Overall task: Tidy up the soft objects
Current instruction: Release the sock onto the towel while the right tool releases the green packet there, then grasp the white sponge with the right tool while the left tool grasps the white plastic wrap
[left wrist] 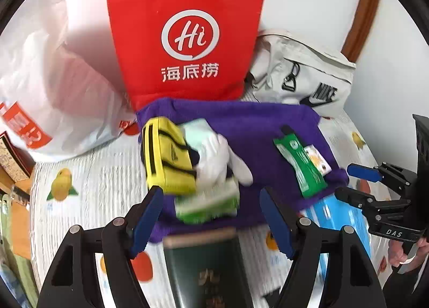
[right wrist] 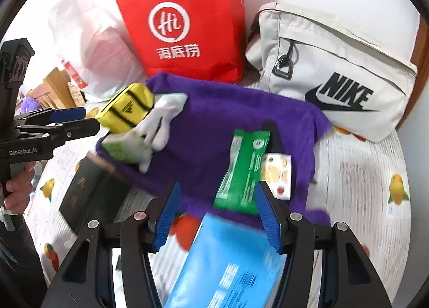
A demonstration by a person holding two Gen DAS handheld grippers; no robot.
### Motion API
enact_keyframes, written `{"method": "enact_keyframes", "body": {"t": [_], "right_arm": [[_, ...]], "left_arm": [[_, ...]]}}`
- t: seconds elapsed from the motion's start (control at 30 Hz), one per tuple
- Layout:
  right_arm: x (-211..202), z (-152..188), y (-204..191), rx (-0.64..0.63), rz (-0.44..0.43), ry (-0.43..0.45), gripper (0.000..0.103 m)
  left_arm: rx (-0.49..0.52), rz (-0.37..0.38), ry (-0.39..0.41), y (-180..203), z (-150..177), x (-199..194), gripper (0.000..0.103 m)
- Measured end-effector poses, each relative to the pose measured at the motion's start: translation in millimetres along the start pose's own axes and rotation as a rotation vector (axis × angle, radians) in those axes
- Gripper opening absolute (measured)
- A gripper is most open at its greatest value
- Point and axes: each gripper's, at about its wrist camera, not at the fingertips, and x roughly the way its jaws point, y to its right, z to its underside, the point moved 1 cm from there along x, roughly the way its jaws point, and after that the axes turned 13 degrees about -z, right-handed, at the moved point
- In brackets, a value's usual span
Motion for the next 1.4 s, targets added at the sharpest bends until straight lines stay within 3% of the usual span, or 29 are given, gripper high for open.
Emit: {"method": "enact_keyframes", "body": {"t": [0.27, 0.53, 0.73, 0.87, 1.13, 1.3, 1.4], "right_arm": [[-36, 48, -35, 0.003, -0.025, 0.038, 0.058], [-60, 107, -65, 0.026, -0.044, 0.053, 0.058], [-58, 151, -90, 0.022, -0.068, 0.037, 0.058], [-43, 165, -97, 0.082, -0.104, 0.032, 0.058], [-13, 170, -100, 0.135, -0.075, 0.033, 0.058], [11, 171, -101, 0.140, -0.064, -0.012, 0.058], [14, 169, -102, 0.123, -0.064, 0.017, 0.058]], "left_arm": [[-0.039, 0.012, 0.017, -6, 54, -42, 0.073], [-0.125, 0.071, 0.063, -11, 111, -69, 0.072], [-0.145, 0.043, 0.022, -11, 149, -69, 0.073], [-0.155, 0.028, 0.012, -12, 169, -66, 0.073], [-0.168, -0.012, -0.010, -24, 204, -51, 0.073], [-0.190, -0.027, -0.037, -26, 212, -33, 0.073], [-0.181, -0.038, -0.044, -23, 209, -21, 0.073]]}}
